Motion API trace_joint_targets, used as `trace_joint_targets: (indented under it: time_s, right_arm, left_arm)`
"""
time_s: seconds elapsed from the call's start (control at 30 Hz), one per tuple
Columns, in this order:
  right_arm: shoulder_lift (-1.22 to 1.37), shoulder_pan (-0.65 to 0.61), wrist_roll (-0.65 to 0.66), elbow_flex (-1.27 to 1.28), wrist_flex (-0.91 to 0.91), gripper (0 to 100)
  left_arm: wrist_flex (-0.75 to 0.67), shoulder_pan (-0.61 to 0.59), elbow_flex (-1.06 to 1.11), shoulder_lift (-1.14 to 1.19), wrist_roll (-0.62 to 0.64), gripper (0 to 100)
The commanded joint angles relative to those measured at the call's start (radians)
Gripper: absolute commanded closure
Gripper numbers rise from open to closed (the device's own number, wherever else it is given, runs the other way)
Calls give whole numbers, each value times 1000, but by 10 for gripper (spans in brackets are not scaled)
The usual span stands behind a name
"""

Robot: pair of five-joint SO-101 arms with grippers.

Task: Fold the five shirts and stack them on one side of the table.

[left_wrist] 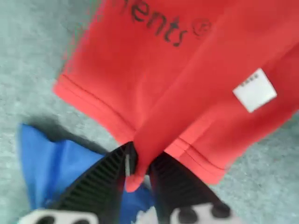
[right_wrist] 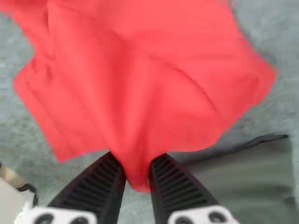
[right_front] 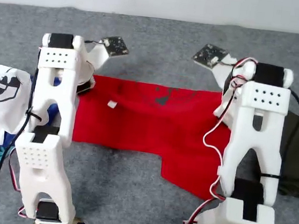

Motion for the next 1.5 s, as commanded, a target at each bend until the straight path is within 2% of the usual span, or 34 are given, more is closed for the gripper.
trace_joint_targets:
  time_s: [0.0,0.37,0.8,0.9,1.07,1.23,1.47]
  right_arm:
    - [-107,-16,-12,95,42,987]
    - [-355,-30,-9,479,39,987]
    - [-377,-28,-12,583,38,980]
    - [-377,-18,-12,582,38,898]
    - [-380,73,-12,563,42,716]
    - [-380,147,-11,486,42,708]
    - [-367,117,-12,423,38,709]
  left_arm:
    - [28,-15,28,-17,-5,961]
    - [21,-14,119,-14,-9,960]
    - [29,-15,263,-23,-130,917]
    - [29,-28,285,-25,-114,865]
    - [29,-80,283,-25,-69,831]
    - [34,-104,292,-52,-68,830]
    - [34,-71,420,-330,-72,829]
